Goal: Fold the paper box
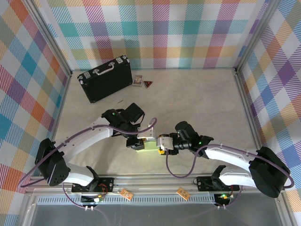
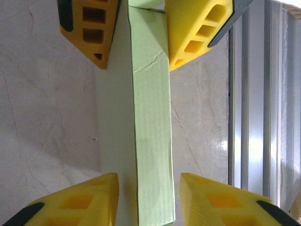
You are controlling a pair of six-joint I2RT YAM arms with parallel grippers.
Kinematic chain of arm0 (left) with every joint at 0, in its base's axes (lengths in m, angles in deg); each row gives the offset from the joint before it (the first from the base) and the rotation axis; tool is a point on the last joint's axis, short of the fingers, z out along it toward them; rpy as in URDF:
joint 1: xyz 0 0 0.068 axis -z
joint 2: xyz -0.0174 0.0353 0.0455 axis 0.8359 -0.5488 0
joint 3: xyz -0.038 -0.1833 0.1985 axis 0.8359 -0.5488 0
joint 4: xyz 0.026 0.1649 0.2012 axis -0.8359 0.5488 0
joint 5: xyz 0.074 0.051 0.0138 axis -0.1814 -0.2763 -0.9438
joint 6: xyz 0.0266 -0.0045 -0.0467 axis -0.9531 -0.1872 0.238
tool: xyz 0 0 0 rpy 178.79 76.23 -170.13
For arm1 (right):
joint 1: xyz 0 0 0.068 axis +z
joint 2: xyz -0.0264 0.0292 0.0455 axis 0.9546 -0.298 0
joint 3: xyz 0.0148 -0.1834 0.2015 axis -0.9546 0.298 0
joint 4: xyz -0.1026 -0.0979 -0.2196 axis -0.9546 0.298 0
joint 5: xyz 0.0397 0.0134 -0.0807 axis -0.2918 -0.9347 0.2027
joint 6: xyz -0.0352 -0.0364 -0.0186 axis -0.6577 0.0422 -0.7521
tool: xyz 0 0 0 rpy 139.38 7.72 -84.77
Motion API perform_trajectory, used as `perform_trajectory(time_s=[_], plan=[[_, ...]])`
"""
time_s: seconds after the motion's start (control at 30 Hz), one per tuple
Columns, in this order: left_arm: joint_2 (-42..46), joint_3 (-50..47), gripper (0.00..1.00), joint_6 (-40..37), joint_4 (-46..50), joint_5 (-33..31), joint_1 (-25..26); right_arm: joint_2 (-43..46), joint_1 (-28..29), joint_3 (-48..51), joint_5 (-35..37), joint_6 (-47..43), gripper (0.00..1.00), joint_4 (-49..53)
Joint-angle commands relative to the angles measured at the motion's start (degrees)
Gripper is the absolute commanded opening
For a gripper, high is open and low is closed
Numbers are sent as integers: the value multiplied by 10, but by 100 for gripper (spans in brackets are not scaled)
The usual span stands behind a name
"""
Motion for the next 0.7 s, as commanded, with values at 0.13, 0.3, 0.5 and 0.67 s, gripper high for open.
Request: perform_trajectory(time_s=[0.13, 0.3, 0.5, 0.67], plan=[[112, 12, 60, 88, -69, -47, 4, -17, -8, -22, -24, 8, 47, 7], [206, -13, 77, 276, -171, -202, -1, -12, -12, -23, -38, 23, 47, 4], [301, -97, 85, 565, -184, -357, -17, -22, -24, -42, -54, 58, 45, 24], [294, -141, 62, 725, -88, -372, -56, -36, -27, -51, -67, 61, 45, 41]])
